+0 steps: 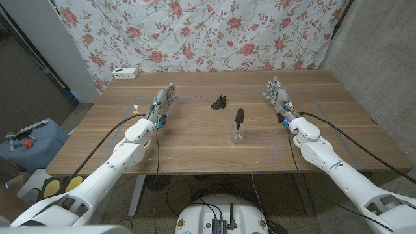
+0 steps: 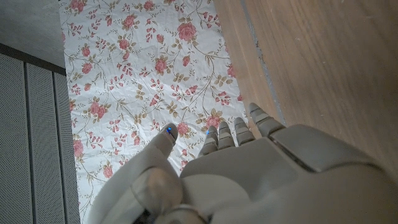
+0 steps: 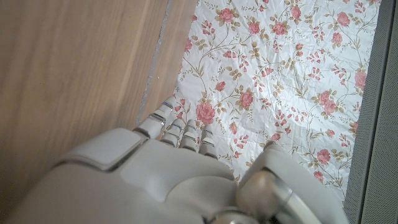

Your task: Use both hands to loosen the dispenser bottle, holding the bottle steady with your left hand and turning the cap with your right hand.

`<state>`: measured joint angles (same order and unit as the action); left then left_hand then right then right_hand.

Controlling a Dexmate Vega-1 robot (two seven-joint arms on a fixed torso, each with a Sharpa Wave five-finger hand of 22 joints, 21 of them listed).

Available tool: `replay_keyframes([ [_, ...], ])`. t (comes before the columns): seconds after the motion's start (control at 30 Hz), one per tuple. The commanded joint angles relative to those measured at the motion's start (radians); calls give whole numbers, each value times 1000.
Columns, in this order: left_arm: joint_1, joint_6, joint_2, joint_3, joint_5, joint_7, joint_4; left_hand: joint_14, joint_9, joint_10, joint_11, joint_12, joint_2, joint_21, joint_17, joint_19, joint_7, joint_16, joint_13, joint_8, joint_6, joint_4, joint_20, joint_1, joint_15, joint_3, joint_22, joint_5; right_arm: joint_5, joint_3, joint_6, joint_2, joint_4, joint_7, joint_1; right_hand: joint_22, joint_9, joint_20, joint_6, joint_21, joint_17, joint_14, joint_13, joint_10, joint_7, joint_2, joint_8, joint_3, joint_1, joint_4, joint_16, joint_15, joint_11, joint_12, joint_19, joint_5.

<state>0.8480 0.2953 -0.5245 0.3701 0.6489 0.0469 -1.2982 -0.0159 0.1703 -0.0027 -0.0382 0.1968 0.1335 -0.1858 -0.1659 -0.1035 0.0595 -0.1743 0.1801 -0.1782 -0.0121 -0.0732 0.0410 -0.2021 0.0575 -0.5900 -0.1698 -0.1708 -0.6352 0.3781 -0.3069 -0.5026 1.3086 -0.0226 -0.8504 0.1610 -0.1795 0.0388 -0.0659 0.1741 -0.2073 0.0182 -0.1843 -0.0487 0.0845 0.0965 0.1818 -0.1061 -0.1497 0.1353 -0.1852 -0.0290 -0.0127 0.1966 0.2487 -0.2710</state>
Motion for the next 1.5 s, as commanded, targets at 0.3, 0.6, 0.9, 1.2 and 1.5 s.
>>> replay_keyframes([
  [0.3, 59, -30, -59, -9, -33, -49, -118, 4, 4, 4, 2, 5, -8, -3, 0, -3, 0, -3, 4, -6, -4, 12, -1, -14, 0, -6, -1, -6, 38, 12, -44, 11, 16, 26, -19, 4, -2, 35, -6, 8, 2, -4, -2, -12, 6, -1, 5, -3, -7, 0, -6, -19, -2, 6, 13, -7],
  [0.6, 69, -34, -72, 5, -58, -49, -145, 10, 3, 11, 12, 7, -15, -3, 1, -3, -7, -3, 4, -7, -10, 25, -3, -20, -9, -4, 0, -5, 47, 10, -30, -7, 47, 41, -36, 4, -2, 36, -5, 9, 4, -6, -2, -16, 6, -1, 5, -4, -9, -3, -7, -20, -3, 5, 13, -8],
  [0.9, 64, -4, -84, 29, -97, -16, -149, 25, 3, 26, 34, 10, -50, -3, 1, -5, -23, -5, 3, -8, -22, 55, -8, -27, -36, 11, 1, -6, 57, 6, -25, -19, 62, 60, -53, 4, -1, 37, -4, 9, 7, -8, -2, -17, 8, 1, 5, -5, -11, -6, -8, -20, -3, 4, 13, -10],
  [1.2, 63, -8, -112, 50, -107, 41, -185, 35, 3, 36, 58, 9, -103, -1, 1, -5, -43, -4, 2, -9, -32, 97, -16, -41, -61, 34, 2, -11, 55, -4, -33, -24, 71, 74, -72, 4, -1, 38, -2, 9, 8, -8, -2, -17, 8, 2, 5, -6, -13, -8, -8, -20, -2, 3, 12, -11],
  [1.5, 69, -11, -134, 63, -118, 73, -221, 45, 3, 49, 77, 10, -153, 0, 0, -5, -63, -5, 2, -10, -41, 140, -25, -63, -85, 53, 2, -18, 47, -11, -41, -25, 63, 68, -77, 4, -1, 38, -1, 9, 9, -8, -2, -14, 7, 4, 5, -7, -14, -9, -8, -20, 1, 1, 11, -12],
])
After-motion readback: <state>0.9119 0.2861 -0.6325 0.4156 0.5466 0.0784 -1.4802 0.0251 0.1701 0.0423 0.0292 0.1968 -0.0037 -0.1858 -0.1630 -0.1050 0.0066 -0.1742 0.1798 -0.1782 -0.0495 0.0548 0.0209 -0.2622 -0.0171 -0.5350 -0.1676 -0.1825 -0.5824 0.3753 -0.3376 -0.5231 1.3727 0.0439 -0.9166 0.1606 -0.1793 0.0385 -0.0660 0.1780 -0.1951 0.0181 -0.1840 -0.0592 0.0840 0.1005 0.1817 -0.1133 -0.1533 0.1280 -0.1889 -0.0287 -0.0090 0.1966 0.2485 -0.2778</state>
